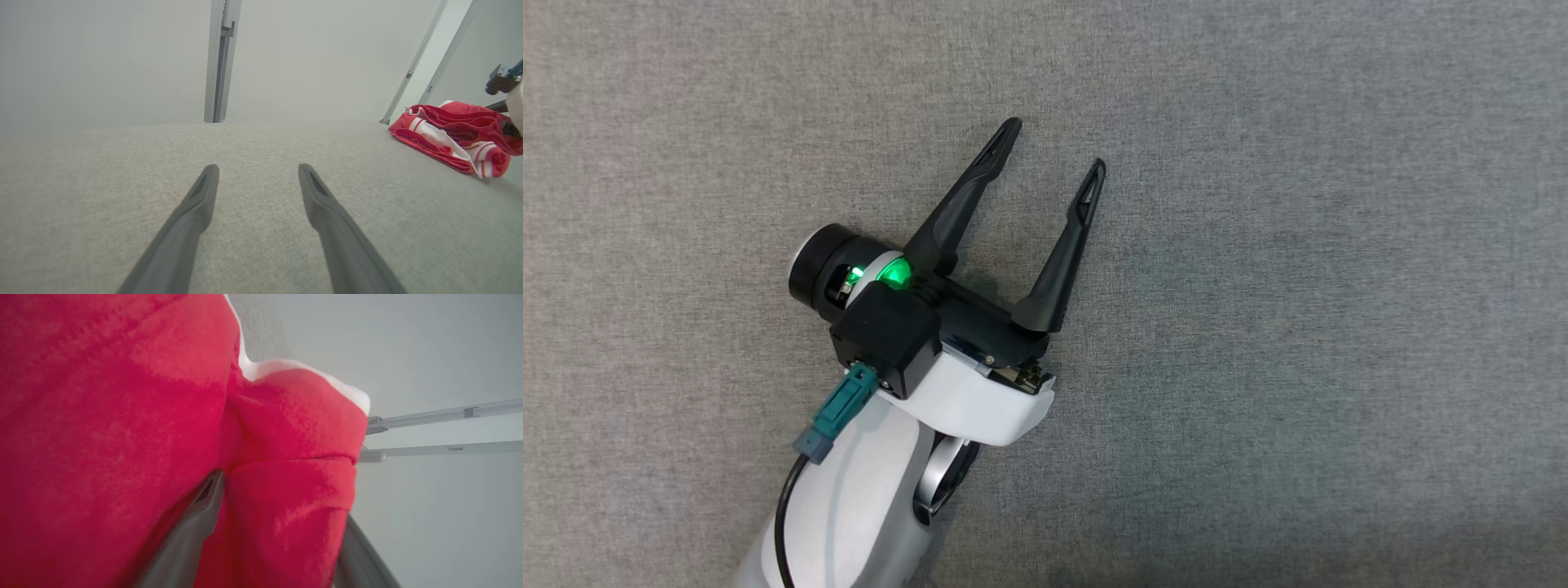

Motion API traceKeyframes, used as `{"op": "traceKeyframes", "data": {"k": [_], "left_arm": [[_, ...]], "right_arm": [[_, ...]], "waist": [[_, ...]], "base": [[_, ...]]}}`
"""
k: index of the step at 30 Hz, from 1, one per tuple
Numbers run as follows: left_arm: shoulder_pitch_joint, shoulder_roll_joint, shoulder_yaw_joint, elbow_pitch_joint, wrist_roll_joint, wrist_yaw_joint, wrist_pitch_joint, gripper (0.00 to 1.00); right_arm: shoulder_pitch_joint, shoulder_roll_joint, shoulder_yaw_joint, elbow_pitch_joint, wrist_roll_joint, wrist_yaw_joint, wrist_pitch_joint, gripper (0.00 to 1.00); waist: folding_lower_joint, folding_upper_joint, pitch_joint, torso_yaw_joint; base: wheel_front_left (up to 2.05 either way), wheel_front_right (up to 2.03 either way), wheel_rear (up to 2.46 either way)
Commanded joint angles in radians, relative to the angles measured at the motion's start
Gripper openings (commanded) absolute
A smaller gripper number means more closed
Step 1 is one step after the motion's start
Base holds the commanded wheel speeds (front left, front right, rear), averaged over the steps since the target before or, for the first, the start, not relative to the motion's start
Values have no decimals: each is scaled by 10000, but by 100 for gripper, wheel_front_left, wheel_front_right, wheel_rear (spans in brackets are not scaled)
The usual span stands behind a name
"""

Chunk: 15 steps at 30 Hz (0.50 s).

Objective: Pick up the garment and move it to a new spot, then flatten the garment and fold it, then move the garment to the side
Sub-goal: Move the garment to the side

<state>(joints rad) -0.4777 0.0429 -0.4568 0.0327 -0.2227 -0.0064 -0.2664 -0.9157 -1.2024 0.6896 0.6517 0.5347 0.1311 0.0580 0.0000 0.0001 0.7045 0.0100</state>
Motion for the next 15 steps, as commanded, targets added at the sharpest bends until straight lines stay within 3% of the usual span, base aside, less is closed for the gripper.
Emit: {"op": "traceKeyframes", "data": {"k": [1, 11, 15], "left_arm": [[223, 144, 84, 175, -73, 67, 62, 100], [522, 104, 128, 30, -247, 185, 44, 100], [739, 104, 293, -36, -374, 286, 44, 100]], "right_arm": [[-127, -1, -68, 39, -136, -6, -98, 100], [-381, 232, -329, 38, -629, -6, -40, 100], [-596, 731, -888, -59, -146, -5, -524, 100]], "waist": [[0, -1, -153, -13], [0, -1, -1205, -82], [0, -1, -1680, -69]], "base": [[0, 0, 0], [0, 0, 0], [0, 0, 0]]}}
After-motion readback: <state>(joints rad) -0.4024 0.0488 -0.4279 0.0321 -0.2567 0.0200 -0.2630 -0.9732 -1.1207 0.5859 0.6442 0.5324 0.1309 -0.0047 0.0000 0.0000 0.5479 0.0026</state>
